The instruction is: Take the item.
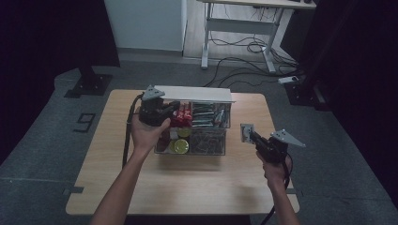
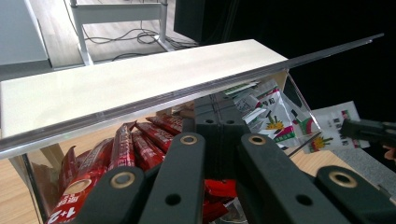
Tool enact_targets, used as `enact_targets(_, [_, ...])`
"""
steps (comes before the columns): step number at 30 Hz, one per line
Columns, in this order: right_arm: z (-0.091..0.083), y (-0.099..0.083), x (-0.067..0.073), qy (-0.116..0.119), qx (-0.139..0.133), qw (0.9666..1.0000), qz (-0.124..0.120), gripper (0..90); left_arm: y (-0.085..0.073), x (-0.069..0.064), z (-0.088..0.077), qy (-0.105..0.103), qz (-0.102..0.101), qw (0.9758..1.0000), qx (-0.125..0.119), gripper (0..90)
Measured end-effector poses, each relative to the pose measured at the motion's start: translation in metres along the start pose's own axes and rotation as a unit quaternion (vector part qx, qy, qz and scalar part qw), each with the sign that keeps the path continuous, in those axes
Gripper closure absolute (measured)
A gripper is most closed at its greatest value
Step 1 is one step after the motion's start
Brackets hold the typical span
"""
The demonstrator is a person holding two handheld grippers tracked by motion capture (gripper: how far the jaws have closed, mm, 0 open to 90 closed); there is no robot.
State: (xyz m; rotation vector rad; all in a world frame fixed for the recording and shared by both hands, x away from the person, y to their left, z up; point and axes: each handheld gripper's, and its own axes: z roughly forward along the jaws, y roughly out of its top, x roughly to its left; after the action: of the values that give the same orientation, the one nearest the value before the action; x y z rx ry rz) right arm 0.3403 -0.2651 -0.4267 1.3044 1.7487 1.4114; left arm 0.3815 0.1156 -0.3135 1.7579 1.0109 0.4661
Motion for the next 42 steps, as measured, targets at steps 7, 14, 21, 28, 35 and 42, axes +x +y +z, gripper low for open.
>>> enact_targets(7, [0.011, -0.021, -0.006, -0.014, 0.023, 0.9996, 0.002, 89.0, -0.001, 0.0, 0.0, 0.0, -0.002, 1.0, 0.001, 90.0])
enact_targets(14, [0.022, -0.039, -0.01, -0.016, 0.045, 0.9988, 0.011, 89.0, -0.002, 0.0, 0.001, 0.0, -0.001, 1.0, 0.001, 90.0])
enact_targets(21, [0.036, -0.056, -0.012, -0.014, 0.066, 0.9976, 0.015, 89.0, -0.003, 0.0, 0.001, 0.0, -0.001, 1.0, 0.002, 90.0])
enact_targets(28, [0.049, -0.07, -0.017, -0.015, 0.084, 0.996, 0.027, 88.9, -0.003, -0.001, 0.001, 0.001, 0.001, 1.0, 0.002, 90.0])
enact_targets(35, [0.054, -0.08, -0.02, -0.02, 0.086, 0.9958, 0.024, 88.8, -0.003, 0.0, 0.002, 0.002, 0.0, 1.0, 0.002, 90.0])
enact_targets(42, [0.056, -0.086, -0.023, -0.036, 0.099, 0.9943, 0.015, 88.5, -0.004, -0.001, 0.003, 0.0, 0.0, 1.0, 0.003, 90.0])
